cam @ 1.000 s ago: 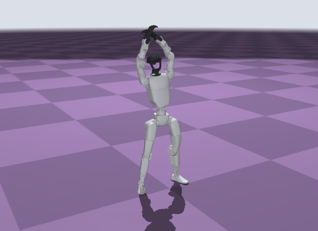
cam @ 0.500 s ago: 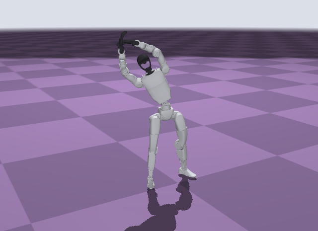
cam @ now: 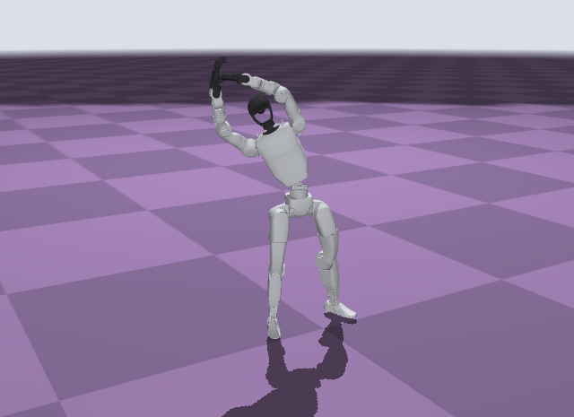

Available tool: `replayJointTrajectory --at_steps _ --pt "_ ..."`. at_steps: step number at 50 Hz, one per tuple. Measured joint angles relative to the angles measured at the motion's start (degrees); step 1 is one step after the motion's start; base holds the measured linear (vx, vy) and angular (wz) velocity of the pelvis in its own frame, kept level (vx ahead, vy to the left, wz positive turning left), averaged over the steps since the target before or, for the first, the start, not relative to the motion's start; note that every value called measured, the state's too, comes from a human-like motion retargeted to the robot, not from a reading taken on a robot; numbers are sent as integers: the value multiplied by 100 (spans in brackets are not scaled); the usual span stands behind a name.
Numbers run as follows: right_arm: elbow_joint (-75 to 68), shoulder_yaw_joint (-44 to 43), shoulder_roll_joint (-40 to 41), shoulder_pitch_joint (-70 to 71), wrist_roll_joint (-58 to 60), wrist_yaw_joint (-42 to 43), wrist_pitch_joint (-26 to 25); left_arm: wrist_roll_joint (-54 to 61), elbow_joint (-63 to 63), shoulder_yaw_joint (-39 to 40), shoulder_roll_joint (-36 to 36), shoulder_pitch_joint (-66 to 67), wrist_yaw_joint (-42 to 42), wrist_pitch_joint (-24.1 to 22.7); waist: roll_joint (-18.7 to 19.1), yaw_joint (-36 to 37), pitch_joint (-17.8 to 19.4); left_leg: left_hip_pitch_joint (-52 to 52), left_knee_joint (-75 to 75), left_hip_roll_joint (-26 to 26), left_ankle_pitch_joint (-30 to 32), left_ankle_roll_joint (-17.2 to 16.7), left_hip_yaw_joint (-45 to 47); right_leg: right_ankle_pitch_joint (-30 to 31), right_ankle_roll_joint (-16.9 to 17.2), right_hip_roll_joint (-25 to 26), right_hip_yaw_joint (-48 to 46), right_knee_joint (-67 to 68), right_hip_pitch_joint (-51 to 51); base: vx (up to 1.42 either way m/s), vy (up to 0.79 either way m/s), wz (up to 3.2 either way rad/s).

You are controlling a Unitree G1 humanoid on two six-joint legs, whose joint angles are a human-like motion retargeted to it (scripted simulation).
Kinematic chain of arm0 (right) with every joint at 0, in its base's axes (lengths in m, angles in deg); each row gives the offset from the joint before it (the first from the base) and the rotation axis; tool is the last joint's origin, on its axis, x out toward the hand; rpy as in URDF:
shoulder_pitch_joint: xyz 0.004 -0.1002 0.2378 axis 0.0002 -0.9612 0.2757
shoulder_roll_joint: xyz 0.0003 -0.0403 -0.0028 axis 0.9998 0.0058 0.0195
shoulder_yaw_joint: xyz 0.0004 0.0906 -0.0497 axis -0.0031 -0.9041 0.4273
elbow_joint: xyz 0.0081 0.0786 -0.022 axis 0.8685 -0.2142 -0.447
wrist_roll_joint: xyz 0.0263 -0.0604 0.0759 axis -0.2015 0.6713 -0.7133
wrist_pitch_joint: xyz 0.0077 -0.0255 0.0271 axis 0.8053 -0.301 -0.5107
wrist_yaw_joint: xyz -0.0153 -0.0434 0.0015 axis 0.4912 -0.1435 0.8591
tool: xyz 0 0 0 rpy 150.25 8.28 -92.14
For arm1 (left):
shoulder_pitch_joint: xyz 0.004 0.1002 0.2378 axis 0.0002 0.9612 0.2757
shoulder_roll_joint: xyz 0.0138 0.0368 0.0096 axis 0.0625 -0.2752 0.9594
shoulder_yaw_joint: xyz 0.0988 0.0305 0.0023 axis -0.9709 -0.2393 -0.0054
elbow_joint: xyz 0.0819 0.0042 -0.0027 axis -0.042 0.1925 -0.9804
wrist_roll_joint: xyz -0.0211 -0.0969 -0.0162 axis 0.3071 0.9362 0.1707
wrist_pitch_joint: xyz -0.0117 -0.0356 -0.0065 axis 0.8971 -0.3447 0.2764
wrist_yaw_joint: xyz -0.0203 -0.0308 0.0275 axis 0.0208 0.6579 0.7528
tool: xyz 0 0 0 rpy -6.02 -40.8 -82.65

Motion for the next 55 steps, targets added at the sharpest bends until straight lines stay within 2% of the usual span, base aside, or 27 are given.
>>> replayJointTrajectory --at_steps 7,12,15,23,32,35,44,55 --pt "-8 145 35 141 23 47 45 201 -2 0 46 -32 51 -21 -411 188 106 84 85 359 10 2 79 76 0 357 62 -57 34 -3 -11 -20" --pt "-122 -85 219 180 233 119 -109 454 4 0 134 -51 103 41 -874 404 234 84 375 558 37 19 272 133 0 474 54 -77 131 -4 -9 -6" --pt "-71 136 234 260 198 179 -18 569 -30 0 182 -44 155 20 -1172 603 244 -20 597 567 59 122 497 172 0 412 -9 -95 157 -3 2 15" --pt "13 538 275 443 149 264 100 792 -94 0 289 -63 264 -38 -1911 1097 225 -275 911 300 -62 332 1211 202 0 -31 -388 -82 236 -2 16 51" --pt "41 714 341 607 256 220 89 866 -114 0 408 -85 183 -164 -2577 1490 190 -170 364 -251 -208 122 1223 272 0 -453 -851 -43 425 3 26 51" --pt "-1 752 426 727 299 203 73 825 -177 0 450 -134 154 -228 -2805 1615 159 -127 174 -375 -226 11 1154 316 0 -515 -949 -51 451 4 20 25" --pt "-165 902 778 1155 569 164 -35 829 -314 0 675 -255 65 -438 -3625 1986 -108 -334 -208 -722 -221 0 1070 503 0 -670 -1066 -84 174 -1 15 9" --pt "-222 1027 1305 1322 696 201 -76 1052 -319 0 1132 -105 117 -612 -4722 2512 -383 -318 -210 -775 -335 0 1312 480 0 -703 -865 -73 2 6 2 -20"
